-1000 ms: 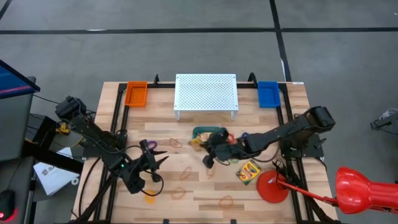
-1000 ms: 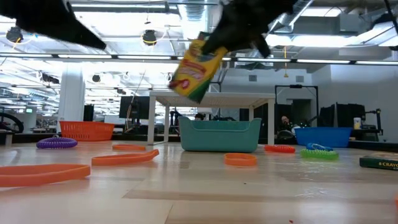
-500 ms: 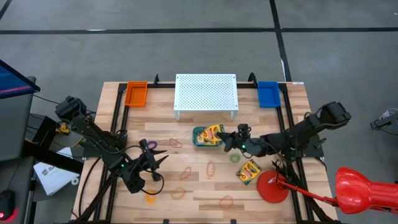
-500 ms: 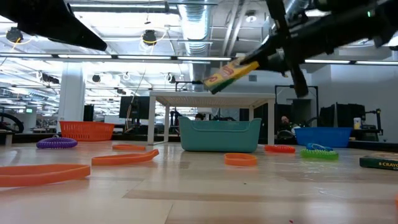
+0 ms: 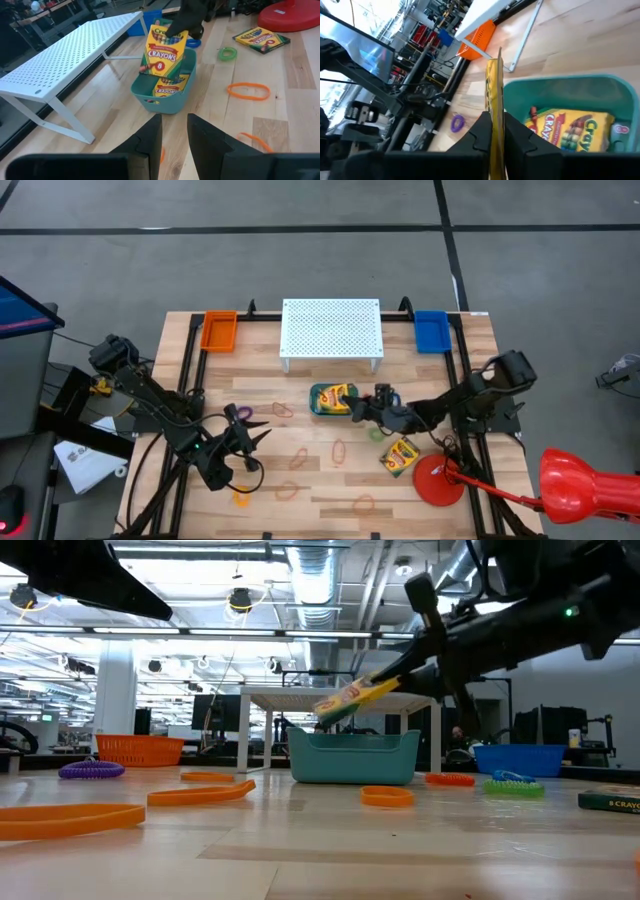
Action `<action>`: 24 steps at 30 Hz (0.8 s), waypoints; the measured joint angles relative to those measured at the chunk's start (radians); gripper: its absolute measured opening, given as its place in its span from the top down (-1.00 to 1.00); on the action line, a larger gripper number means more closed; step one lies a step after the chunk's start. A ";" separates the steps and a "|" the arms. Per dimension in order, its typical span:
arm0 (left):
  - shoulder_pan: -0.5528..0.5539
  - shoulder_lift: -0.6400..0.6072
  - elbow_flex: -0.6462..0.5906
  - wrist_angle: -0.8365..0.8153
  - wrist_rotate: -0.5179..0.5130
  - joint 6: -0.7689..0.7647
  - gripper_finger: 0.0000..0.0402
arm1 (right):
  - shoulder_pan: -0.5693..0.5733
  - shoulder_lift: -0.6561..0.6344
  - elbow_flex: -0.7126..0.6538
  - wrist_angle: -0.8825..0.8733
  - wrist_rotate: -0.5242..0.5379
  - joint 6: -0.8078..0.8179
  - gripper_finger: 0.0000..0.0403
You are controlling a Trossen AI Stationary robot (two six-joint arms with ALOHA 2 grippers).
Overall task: Pick & Place Office Desk Supplies
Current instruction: Put the yellow crayon box into the green bin
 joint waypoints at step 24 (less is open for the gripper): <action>0.000 0.000 0.000 0.000 0.005 -0.001 0.57 | 0.000 0.072 0.023 0.115 -0.001 -0.222 0.11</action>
